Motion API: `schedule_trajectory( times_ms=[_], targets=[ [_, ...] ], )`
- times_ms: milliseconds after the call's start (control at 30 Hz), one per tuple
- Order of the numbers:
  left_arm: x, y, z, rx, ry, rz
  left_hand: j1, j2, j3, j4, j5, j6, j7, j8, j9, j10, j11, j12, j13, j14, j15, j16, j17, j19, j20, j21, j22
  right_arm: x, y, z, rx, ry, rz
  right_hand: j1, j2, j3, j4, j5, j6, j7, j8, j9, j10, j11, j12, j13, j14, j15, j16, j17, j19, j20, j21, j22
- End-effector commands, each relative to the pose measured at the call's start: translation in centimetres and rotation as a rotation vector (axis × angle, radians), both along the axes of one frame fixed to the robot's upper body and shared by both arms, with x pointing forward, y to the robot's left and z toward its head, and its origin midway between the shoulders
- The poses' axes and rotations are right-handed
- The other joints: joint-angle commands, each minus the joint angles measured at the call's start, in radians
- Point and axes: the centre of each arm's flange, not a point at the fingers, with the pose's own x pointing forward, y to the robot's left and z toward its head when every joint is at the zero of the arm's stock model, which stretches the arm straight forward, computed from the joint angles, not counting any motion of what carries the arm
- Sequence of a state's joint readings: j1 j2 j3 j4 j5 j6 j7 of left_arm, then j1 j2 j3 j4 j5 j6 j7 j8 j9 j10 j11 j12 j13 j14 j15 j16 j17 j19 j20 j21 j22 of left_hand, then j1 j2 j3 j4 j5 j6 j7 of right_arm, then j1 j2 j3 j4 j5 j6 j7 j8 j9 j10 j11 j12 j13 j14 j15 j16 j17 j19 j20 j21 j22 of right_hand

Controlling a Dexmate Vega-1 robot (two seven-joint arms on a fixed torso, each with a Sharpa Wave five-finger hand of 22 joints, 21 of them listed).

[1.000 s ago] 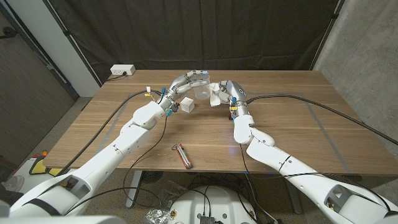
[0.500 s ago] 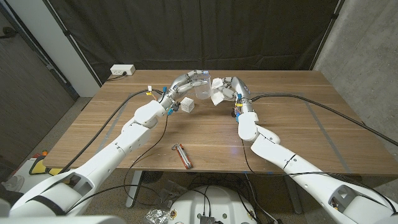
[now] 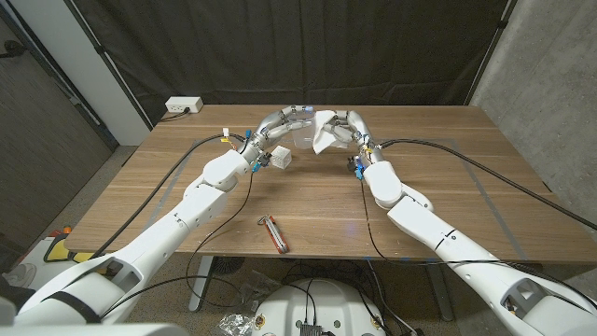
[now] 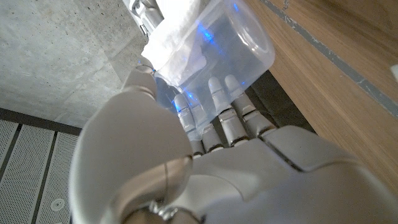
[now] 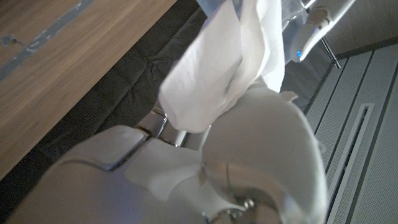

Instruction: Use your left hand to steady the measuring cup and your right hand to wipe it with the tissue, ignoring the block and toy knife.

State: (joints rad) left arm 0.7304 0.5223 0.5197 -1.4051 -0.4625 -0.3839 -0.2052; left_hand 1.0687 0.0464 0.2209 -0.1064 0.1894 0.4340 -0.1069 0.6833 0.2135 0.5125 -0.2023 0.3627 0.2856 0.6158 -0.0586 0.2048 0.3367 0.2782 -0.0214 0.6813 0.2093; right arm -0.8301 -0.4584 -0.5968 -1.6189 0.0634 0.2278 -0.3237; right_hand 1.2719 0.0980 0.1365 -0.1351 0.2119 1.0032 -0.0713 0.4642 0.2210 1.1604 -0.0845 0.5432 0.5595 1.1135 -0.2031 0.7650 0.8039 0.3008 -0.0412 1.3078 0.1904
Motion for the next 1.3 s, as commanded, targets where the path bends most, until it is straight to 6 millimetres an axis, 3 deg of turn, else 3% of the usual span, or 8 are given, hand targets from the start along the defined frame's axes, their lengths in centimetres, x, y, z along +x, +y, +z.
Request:
schedule_trajectory(
  times_ms=[33,467,900,1300],
  targets=[
    [-0.2,-0.3,0.1,0.005,-0.001,-0.002,-0.003,0.001,0.008,-0.004,0.0,-0.003,-0.004,-0.005,0.003,0.003,-0.005,-0.001,0.004,-0.001,-0.149,-0.004,0.003,-0.006,0.0,0.008,-0.001,-0.7,0.0,0.7,0.036,-0.003,0.167,0.003,0.008,-0.002,0.003,0.004,0.012,0.001,0.0,0.006,0.006,0.006,-0.002,0.004,0.001,-0.031,-0.006,0.005,-0.004,-0.104,0.007,0.002],
    [-0.3,-0.5,0.4,-0.01,-0.016,-0.013,-0.003,0.0,0.009,-0.005,0.001,-0.002,-0.002,-0.004,0.003,0.003,-0.005,0.0,0.005,0.0,-0.15,-0.003,0.004,-0.008,0.0,0.013,-0.001,-1.6,2.3,-0.9,-0.133,-0.04,0.003,0.005,0.008,-0.002,0.003,0.005,0.015,0.001,-0.003,0.007,0.006,0.007,-0.008,0.01,0.003,-0.031,-0.013,0.011,-0.007,-0.105,0.011,-0.002],
    [-0.5,-0.4,0.7,-0.028,-0.031,-0.032,-0.004,0.002,0.01,-0.005,0.001,-0.002,-0.001,-0.004,0.003,0.004,-0.005,0.0,0.005,0.002,-0.15,-0.003,0.005,-0.01,0.0,0.017,-0.002,-0.6,4.7,-2.9,-0.243,0.005,-0.027,0.007,0.007,-0.003,0.003,0.005,0.017,0.002,-0.007,0.007,0.009,0.01,-0.015,0.011,0.003,-0.031,-0.027,0.008,-0.008,-0.105,0.013,-0.004],
    [-0.2,0.1,0.5,-0.019,-0.019,-0.028,-0.005,0.0,0.01,-0.006,0.0,-0.003,-0.004,-0.004,0.003,0.002,-0.005,0.0,0.005,0.001,-0.149,-0.003,0.006,-0.01,-0.001,0.022,-0.002,0.3,4.3,-3.3,-0.271,0.028,-0.102,0.008,0.007,-0.004,0.003,0.005,0.019,0.003,-0.011,0.007,0.009,0.013,-0.02,0.016,0.005,-0.031,-0.036,0.01,-0.007,-0.105,0.015,-0.005]
  ],
)
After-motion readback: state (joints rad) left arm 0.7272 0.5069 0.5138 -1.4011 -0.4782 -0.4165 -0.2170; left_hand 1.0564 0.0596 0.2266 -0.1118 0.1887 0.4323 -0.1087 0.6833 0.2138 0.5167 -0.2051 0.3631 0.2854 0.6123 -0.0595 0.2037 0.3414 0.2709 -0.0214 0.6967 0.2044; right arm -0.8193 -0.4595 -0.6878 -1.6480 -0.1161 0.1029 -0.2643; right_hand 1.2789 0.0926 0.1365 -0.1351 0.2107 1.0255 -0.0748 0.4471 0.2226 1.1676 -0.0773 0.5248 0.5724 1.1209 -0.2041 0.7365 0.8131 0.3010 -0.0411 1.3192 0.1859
